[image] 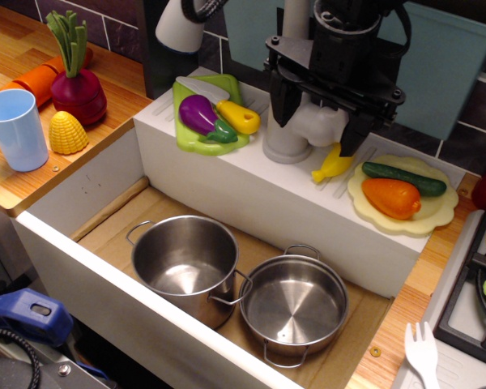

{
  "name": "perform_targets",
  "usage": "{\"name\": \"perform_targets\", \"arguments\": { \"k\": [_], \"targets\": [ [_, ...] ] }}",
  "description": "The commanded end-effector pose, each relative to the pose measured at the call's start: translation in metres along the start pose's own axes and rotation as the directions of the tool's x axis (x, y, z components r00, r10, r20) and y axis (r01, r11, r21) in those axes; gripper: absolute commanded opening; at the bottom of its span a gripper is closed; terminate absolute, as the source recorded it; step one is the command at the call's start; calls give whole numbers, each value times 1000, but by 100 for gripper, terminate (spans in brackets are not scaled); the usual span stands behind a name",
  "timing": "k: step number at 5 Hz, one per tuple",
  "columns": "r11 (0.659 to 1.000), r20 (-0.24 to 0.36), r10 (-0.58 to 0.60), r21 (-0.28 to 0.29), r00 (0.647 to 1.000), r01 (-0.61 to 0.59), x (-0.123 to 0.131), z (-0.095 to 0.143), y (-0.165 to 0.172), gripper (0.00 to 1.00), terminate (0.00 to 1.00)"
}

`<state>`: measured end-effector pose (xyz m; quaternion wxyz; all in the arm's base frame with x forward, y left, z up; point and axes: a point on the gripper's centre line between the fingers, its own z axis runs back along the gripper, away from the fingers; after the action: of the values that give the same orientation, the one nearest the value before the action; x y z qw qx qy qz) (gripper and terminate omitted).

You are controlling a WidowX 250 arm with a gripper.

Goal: Turn lever vertical to front

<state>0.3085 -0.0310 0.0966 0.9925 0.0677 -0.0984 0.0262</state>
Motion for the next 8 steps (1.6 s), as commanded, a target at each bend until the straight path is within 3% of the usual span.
{"name": "perform_targets", "arguments": {
  "k": [1, 2, 3, 4, 8],
  "targets": [
    [1000, 0, 0, 0, 1000, 0, 0, 0, 0, 100, 0],
    [1000, 36, 4, 0, 999, -4, 9, 1, 1, 100, 0],
    [1000, 110, 19, 15, 994, -21, 24, 3, 1, 100, 0],
    [999, 159, 7, 49, 987, -14, 36, 8, 1, 100, 0],
    [999, 229, -26, 40, 973, 18, 71, 8, 0, 100, 0]
  ]
}}
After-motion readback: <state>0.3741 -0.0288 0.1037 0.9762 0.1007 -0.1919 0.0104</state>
